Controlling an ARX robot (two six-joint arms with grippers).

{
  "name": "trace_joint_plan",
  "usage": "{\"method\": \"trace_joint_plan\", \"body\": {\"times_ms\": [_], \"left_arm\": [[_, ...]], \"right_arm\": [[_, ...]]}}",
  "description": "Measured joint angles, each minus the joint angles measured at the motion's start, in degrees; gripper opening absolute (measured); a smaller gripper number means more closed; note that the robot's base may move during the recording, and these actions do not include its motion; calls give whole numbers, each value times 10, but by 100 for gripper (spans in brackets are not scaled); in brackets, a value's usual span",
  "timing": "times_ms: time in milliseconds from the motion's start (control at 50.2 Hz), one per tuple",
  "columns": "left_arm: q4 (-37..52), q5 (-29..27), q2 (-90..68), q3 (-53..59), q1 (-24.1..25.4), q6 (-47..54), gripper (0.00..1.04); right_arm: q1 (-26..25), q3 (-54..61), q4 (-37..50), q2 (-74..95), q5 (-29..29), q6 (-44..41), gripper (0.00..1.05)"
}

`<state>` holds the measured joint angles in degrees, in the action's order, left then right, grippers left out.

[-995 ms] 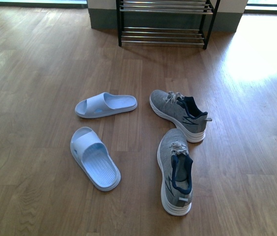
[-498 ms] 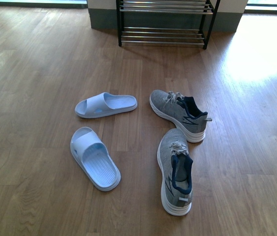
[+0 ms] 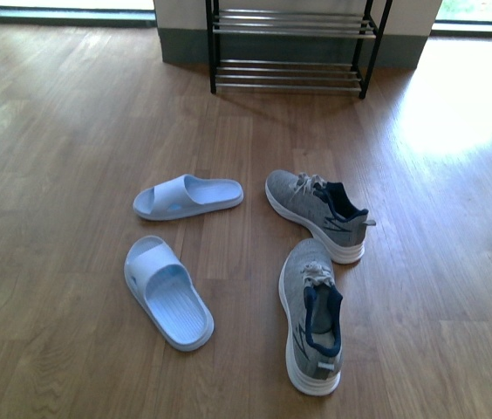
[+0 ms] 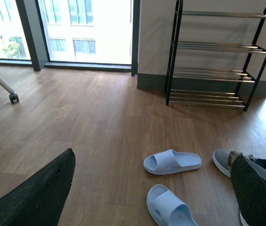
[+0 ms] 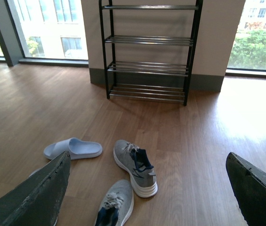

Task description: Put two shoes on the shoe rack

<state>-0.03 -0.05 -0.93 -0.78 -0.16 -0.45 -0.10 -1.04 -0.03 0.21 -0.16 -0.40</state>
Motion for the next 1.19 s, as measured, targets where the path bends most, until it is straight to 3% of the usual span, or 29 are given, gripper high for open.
{"method": "trace_joint_plan", "body": {"times_ms": [1195], "left_arm": [[0, -1, 0, 0, 0, 0, 95]], "right_arm": [[0, 0, 0, 0, 0, 0, 96]]}}
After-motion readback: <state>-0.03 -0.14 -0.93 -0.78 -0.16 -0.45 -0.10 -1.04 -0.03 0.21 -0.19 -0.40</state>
